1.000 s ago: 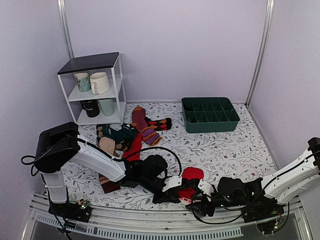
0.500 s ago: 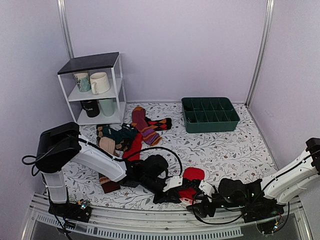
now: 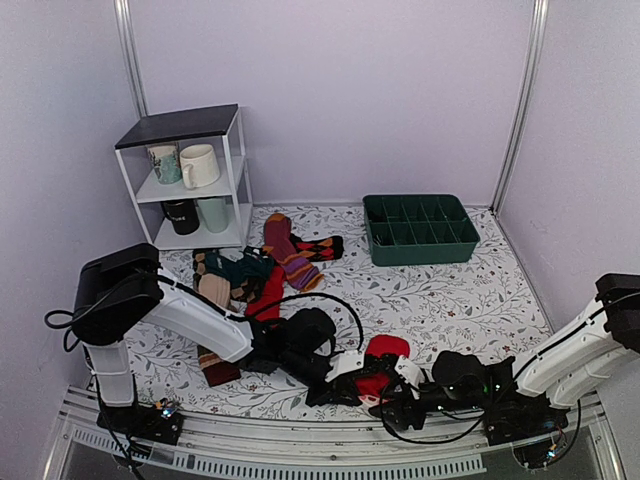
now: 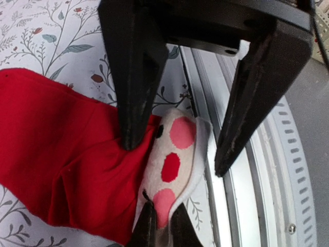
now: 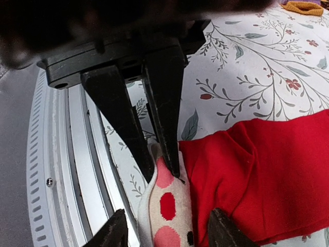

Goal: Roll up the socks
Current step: Roll a pair of socks at the center of the board.

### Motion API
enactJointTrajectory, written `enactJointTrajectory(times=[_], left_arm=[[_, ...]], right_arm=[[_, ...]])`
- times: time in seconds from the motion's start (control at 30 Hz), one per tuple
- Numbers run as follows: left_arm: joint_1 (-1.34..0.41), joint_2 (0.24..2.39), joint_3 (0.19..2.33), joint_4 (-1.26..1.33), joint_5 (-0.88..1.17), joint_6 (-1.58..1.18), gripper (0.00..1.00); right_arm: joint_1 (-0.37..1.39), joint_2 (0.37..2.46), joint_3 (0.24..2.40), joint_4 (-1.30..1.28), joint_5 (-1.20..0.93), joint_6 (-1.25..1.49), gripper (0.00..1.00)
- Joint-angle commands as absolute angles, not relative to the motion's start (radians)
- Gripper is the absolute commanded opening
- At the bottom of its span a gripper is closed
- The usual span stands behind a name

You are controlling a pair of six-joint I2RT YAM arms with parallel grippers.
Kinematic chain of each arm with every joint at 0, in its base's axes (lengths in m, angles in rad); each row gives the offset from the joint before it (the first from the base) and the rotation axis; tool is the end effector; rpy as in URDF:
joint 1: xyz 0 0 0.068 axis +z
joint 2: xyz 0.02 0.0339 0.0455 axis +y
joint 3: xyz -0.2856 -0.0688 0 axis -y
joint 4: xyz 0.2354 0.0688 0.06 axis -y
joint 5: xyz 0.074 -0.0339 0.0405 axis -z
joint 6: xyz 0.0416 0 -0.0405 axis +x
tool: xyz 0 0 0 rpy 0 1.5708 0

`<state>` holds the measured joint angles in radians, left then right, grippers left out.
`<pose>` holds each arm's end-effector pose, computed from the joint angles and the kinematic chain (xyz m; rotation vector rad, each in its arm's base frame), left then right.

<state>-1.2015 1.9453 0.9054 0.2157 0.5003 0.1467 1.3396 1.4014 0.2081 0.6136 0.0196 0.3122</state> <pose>0.1151 -0.3527 0.1256 1.7815 1.8232 -1.0600 0.0492 0.2053 0.1350 -1.1207 2.0111 0.8996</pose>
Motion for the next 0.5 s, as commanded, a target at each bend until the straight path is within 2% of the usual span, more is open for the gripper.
enactJointTrajectory(times=[0.0,0.03,0.07,0.1,0.37,0.4,0.47], left_arm=[[-1.225,2.054,0.851,-0.072,0.408,0.168,0.00],[-1.225,2.054,0.850,-0.074,0.408,0.168,0.00],[-1.224,2.053,0.850,-0.074,0.407,0.168,0.00],[-1.224,2.051,0.849,-0.073,0.406,0.166,0.00],[-1.207,2.016,0.835,-0.038,0.342,0.110,0.01],[-1.206,2.002,0.832,-0.026,0.320,0.102,0.04],[-1.198,1.978,0.820,0.012,0.291,0.085,0.17]], right_arm=[[1.341,1.437,0.206,0.557,-0.027,0.352,0.44],[1.341,1.435,0.204,0.556,-0.021,0.358,0.32],[1.341,1.434,0.198,0.555,-0.015,0.371,0.24],[1.341,1.433,0.192,0.556,-0.015,0.381,0.21],[1.341,1.421,0.144,0.595,-0.011,0.439,0.15],[1.341,1.419,0.138,0.598,-0.010,0.445,0.15],[1.340,1.418,0.130,0.602,-0.011,0.456,0.14]])
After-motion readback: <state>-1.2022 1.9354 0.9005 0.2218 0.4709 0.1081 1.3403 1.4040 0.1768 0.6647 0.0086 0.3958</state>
